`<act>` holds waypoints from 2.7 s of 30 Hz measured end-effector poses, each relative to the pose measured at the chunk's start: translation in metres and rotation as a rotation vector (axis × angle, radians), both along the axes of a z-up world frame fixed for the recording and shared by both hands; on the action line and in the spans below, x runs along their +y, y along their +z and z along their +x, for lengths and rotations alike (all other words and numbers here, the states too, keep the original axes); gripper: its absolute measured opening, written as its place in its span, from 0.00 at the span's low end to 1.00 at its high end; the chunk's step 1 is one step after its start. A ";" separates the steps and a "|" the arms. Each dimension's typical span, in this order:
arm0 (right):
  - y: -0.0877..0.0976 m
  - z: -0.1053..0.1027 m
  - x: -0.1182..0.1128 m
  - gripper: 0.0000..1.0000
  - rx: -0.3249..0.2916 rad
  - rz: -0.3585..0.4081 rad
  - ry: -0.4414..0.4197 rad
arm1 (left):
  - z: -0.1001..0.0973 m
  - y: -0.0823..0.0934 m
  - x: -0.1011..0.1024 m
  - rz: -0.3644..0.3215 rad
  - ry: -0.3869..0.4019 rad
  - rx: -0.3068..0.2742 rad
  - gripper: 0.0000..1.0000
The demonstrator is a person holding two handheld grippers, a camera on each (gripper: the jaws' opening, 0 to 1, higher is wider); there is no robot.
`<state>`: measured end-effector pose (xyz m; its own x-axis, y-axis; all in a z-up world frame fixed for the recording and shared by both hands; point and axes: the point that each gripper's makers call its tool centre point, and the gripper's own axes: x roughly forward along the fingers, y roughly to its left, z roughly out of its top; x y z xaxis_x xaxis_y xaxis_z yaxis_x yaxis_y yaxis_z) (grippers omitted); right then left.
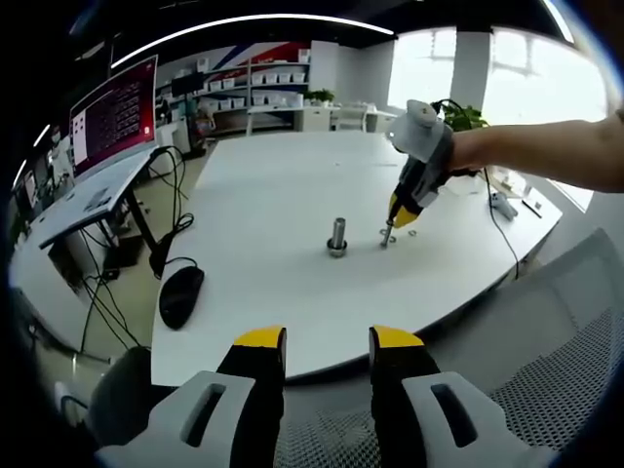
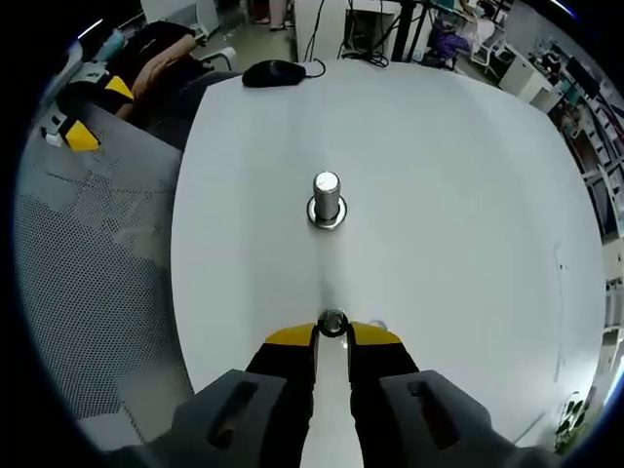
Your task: Place the washer onto the threaded stud by aligning its center hole with the stud, sliding it down to the base, and recovering from edge contact or off-axis alignment until the washer reaches the visible bottom stop.
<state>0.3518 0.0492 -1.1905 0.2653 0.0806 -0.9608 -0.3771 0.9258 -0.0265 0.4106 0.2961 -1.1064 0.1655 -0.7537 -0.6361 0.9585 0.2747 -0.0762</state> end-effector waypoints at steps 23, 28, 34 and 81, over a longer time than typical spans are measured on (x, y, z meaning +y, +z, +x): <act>-0.018 0.049 0.035 0.10 -0.124 0.014 0.070 | 0.001 0.001 0.000 -0.003 0.011 0.003 0.31; -0.028 0.066 0.037 0.10 -0.143 0.008 0.086 | 0.002 0.000 0.000 -0.002 0.010 0.003 0.31; -0.036 0.065 0.036 0.10 -0.109 -0.008 0.118 | 0.001 0.000 0.000 -0.002 0.011 0.003 0.30; 0.000 0.041 0.000 0.08 -0.430 0.093 -0.121 | 0.003 0.000 0.000 -0.001 0.009 0.001 0.30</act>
<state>0.3932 0.0494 -1.1905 0.6516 0.1048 -0.7513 -0.2389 0.9683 -0.0722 0.4136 0.2960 -1.1066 0.1713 -0.7528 -0.6355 0.9559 0.2831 -0.0777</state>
